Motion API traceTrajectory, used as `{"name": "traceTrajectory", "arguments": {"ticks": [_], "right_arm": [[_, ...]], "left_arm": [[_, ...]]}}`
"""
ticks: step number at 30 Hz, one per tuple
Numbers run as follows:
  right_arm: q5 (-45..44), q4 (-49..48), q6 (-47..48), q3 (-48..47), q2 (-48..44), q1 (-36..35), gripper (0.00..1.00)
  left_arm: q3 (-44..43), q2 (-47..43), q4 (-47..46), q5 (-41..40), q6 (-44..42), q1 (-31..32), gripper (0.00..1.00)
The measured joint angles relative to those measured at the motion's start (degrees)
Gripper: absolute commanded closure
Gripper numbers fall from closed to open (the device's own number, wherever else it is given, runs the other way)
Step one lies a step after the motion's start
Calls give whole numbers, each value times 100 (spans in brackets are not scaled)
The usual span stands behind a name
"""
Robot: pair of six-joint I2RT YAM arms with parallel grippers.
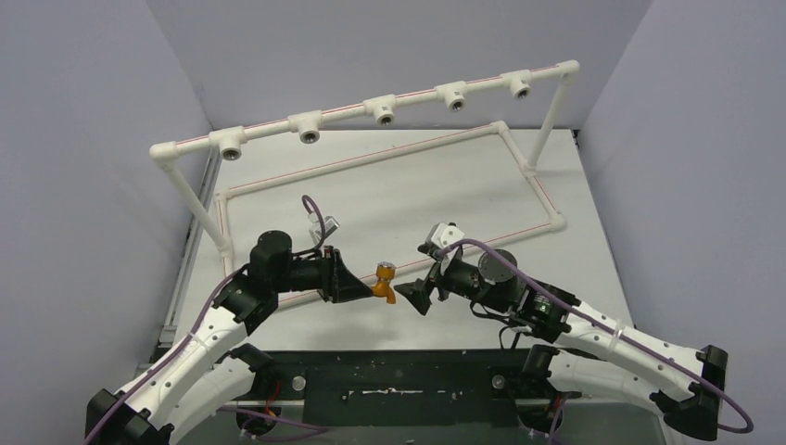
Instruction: Install the water faucets
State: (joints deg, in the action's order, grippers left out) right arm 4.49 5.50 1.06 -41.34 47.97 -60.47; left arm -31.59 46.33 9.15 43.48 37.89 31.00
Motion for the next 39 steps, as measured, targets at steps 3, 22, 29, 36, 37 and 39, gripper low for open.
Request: {"name": "traceTrajectory", "arguments": {"ticks": [3, 22, 29, 36, 37, 39], "right_arm": [[334, 155, -358, 0, 20, 267, 0], [5139, -3526, -4319, 938, 1097, 2780, 10], [5434, -4607, -4990, 850, 1362, 2535, 18], [5449, -4743, -5112, 621, 1414, 2361, 28], [5447, -4745, -5108, 595, 1414, 2358, 31], [5434, -4745, -5106, 564, 1421, 2352, 36]], "left_arm": [[105, -74, -564, -2, 234, -9, 100], [686, -111, -4155, 109, 1851, -35, 100], [684, 70, -4728, 133, 2135, -35, 100], [651, 166, -5051, 144, 2253, -35, 100], [647, 184, -5099, 149, 2262, -35, 100], [647, 223, -5215, 162, 2304, -35, 100]]}}
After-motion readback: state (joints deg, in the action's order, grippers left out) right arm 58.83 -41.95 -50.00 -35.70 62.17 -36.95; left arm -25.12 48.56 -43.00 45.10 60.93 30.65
